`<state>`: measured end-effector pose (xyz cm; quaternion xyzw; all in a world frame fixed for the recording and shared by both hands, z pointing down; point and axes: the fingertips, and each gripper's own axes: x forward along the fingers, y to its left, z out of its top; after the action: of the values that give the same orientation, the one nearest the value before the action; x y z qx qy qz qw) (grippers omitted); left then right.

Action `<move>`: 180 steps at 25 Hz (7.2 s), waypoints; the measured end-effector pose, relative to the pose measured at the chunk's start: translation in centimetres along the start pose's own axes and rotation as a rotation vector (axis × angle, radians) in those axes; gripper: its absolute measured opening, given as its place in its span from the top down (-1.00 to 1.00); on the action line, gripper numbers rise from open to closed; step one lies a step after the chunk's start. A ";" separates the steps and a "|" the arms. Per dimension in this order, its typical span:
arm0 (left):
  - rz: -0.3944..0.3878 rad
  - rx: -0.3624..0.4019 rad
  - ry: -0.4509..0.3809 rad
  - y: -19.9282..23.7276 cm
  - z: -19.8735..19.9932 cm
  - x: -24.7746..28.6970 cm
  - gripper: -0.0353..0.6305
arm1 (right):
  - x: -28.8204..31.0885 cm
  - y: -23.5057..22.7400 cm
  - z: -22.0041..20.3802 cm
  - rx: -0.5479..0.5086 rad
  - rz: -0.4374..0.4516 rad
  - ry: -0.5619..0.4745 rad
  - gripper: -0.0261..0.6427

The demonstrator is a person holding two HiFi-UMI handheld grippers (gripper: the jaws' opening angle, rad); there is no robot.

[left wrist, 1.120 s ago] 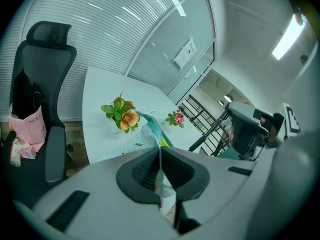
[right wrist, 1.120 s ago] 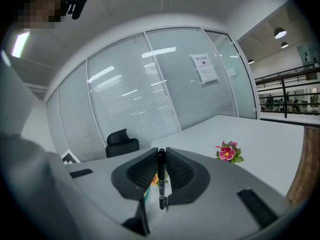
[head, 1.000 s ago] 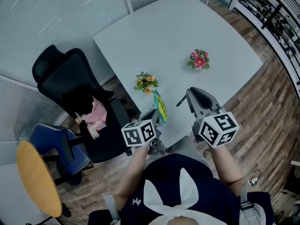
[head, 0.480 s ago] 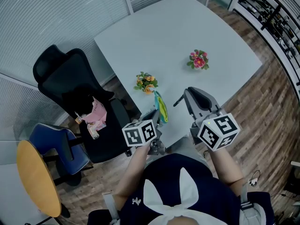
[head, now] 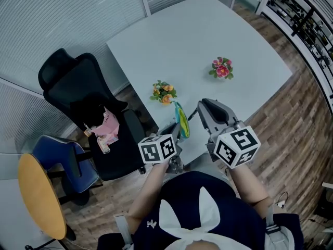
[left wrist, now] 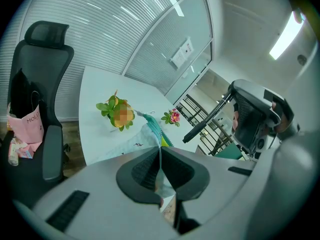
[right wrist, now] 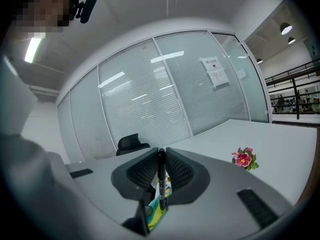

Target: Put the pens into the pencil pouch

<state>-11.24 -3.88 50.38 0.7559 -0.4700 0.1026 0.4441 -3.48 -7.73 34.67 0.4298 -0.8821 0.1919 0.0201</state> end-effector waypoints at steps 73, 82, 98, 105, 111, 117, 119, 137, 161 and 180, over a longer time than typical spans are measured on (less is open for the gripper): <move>-0.030 -0.009 0.005 -0.4 0.5 0.2 0.81 | 3.7 0.0 -12.3 -0.122 0.029 0.313 0.76; -0.030 -0.006 0.009 -0.4 0.3 0.1 0.81 | 3.6 0.2 -13.7 -0.144 0.036 0.356 0.76; -0.028 -0.007 0.012 -0.6 0.1 0.3 0.81 | 3.1 -0.1 -15.0 -0.156 0.049 0.401 0.72; -0.024 -0.009 0.013 -0.4 0.1 0.5 0.81 | 3.0 -0.6 -14.4 -0.152 0.040 0.387 0.72; -0.022 -0.009 0.011 -0.4 0.1 0.6 0.81 | 2.8 -1.1 -13.6 -0.149 0.025 0.363 0.72; -0.024 -0.009 0.012 -0.6 0.2 0.9 0.81 | 2.6 -1.8 -12.9 -0.137 0.008 0.347 0.72; -0.027 -0.008 0.012 -0.7 0.3 1.0 0.81 | 2.5 -2.0 -12.8 -0.135 0.003 0.345 0.72; -0.032 -0.009 0.031 -2.0 0.1 2.7 0.81 | 0.7 -7.3 -12.4 -0.097 -0.089 0.339 0.72; -0.002 -0.008 0.041 -3.7 0.4 5.2 0.81 | -3.0 -14.6 -17.2 -0.086 -0.178 0.449 0.66; 0.056 -0.036 0.034 -4.1 0.2 6.7 0.81 | -4.0 -19.0 -26.4 -0.083 -0.196 0.684 0.54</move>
<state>-4.40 -7.52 51.68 0.7325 -0.4852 0.1193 0.4623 10.20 -5.90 64.37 0.4221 -0.7861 0.2857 0.3497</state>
